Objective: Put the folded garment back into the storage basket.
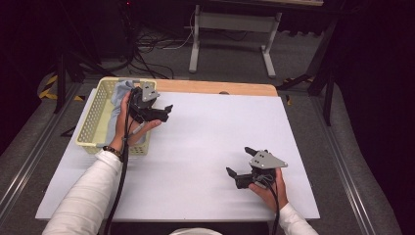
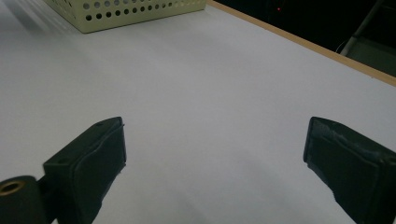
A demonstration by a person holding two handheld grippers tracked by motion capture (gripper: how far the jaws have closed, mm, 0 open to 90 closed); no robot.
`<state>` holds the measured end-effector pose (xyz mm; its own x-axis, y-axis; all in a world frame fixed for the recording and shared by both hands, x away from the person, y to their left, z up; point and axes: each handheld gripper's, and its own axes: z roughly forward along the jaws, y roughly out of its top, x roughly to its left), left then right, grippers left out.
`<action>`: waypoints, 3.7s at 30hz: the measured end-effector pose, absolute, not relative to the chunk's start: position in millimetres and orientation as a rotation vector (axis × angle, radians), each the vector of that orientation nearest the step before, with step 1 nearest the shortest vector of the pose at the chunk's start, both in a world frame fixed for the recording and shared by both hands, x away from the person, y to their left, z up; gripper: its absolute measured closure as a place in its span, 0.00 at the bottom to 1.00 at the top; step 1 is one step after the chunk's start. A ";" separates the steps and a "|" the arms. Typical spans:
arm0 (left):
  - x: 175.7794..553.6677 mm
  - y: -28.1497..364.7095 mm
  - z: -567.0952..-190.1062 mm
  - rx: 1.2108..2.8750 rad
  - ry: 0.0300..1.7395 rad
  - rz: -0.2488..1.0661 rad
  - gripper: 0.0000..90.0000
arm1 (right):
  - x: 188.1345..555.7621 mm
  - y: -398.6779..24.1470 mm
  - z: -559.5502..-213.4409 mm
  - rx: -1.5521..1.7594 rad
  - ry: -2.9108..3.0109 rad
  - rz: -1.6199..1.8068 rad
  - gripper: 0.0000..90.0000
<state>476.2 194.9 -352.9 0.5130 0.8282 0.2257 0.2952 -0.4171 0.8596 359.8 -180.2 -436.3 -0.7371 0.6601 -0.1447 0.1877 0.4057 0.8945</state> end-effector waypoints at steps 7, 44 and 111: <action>465.3 186.2 -352.4 1.950 0.863 0.849 0.12 | 359.9 -179.8 -436.5 0.715 2.188 1.286 0.08; 424.0 150.5 -367.4 1.995 0.685 0.783 0.11 | 357.6 -176.8 -436.9 0.692 2.205 1.271 0.08; 351.8 161.1 -424.2 2.053 0.587 0.713 0.12 | 352.6 -169.3 -437.2 0.637 2.230 1.257 0.08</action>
<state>351.8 161.1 -424.2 0.7261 0.6334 0.2677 0.1410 -0.5182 0.8436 352.6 -169.3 -437.2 -0.7665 0.6128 -0.1921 0.1533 0.4650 0.8720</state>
